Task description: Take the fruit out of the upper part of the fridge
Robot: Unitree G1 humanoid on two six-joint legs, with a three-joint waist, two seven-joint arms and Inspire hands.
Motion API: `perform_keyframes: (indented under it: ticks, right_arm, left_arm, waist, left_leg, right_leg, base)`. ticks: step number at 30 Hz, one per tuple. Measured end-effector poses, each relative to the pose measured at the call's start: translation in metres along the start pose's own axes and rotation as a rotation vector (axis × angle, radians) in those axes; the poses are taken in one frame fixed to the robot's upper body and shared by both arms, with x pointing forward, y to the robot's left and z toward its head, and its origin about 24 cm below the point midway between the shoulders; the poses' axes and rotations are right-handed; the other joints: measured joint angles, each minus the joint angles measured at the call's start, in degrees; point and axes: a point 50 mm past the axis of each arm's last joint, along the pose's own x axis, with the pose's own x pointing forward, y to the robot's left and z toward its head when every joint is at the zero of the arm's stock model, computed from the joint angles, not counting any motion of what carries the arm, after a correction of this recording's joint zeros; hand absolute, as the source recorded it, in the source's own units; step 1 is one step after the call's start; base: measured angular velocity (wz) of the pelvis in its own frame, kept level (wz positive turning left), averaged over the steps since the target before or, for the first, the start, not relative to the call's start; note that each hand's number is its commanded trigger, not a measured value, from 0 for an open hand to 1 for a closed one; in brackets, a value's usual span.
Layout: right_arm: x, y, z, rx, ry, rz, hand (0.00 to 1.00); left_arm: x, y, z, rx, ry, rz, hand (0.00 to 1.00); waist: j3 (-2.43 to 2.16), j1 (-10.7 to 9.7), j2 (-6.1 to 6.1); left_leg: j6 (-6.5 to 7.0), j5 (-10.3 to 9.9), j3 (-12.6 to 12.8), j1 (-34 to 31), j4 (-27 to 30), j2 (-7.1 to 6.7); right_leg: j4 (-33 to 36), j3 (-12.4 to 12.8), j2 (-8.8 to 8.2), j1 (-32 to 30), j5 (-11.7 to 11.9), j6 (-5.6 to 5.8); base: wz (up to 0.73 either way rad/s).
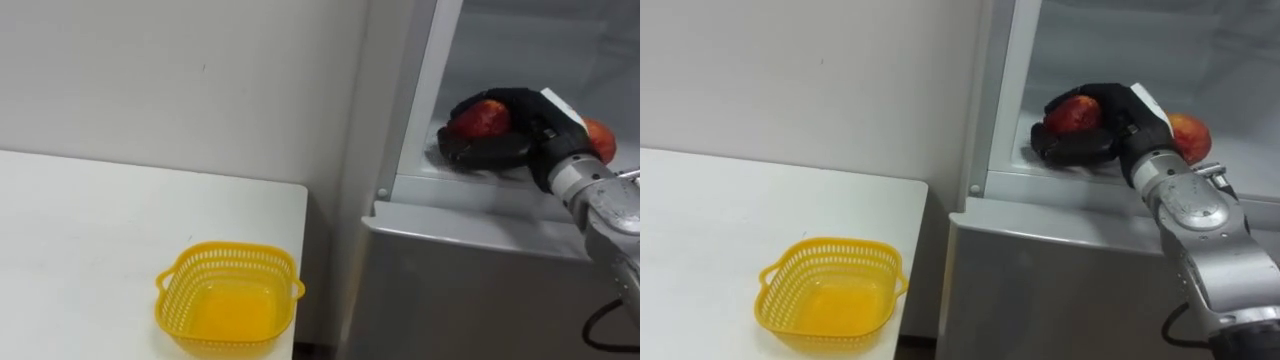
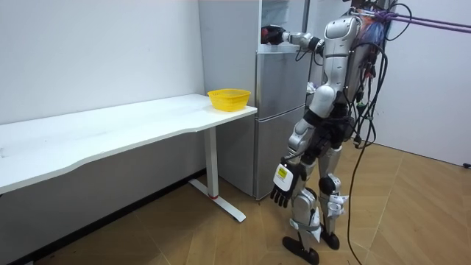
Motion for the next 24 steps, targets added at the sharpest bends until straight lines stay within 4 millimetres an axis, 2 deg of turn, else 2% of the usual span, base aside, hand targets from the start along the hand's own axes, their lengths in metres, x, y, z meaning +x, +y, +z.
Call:
perform_keyframes:
  ticks: [12, 18, 24]
  right_arm:
    - [0.001, 0.002, 0.002, -0.007, -0.007, -0.017, 1.0]
    - [-0.003, 0.006, 0.01, -0.061, -0.051, -0.059, 1.0]
    - [-0.014, 0.019, 0.018, -0.108, -0.127, -0.118, 1.0]
  left_arm:
    - [0.0, 0.002, 0.003, 0.0, -0.013, 0.021, 0.0]
    - [0.0, 0.003, 0.008, 0.001, -0.026, 0.033, 0.0]
    - [0.0, 0.001, 0.01, -0.039, -0.055, 0.052, 0.0]
  waist:
    - [0.18, 1.3, 0.01]
    - [0.59, 1.1, 0.72]
    - [0.42, 1.1, 1.85]
  left_leg:
    - [-0.02, 0.0, 0.0, 0.0, 0.0, 0.02]
    - [-0.02, 0.0, 0.1, 0.1, 0.1, 0.06]
    - [-0.02, 0.0, 1.2, 0.1, -0.5, 0.14]
  right_leg:
    - [0.0, 0.0, 0.02, -0.1, 0.0, 0.0]
    - [0.0, 0.2, 0.03, -0.3, 0.0, 0.0]
    - [0.0, 0.8, 0.01, -1.0, 0.0, 0.0]
  base:
    - [0.0]
    - [0.0]
    - [-0.08]
